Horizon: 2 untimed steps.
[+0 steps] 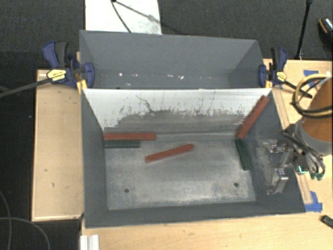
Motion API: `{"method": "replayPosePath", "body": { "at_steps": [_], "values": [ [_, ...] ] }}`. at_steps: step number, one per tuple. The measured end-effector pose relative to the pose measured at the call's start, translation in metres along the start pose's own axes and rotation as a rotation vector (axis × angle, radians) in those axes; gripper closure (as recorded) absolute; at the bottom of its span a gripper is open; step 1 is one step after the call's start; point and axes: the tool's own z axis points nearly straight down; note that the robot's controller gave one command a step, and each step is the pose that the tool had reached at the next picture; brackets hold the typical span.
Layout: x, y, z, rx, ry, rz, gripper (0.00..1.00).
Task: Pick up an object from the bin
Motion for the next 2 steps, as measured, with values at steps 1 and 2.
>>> {"method": "replayPosePath", "body": {
  "at_steps": [1, 2],
  "values": [
    [-0.039, 0.056, 0.079, -0.003, -0.001, -0.084, 0.0],
    [-0.074, 0.176, 0.102, -0.004, -0.009, 0.094, 0.0]
  ]
}}
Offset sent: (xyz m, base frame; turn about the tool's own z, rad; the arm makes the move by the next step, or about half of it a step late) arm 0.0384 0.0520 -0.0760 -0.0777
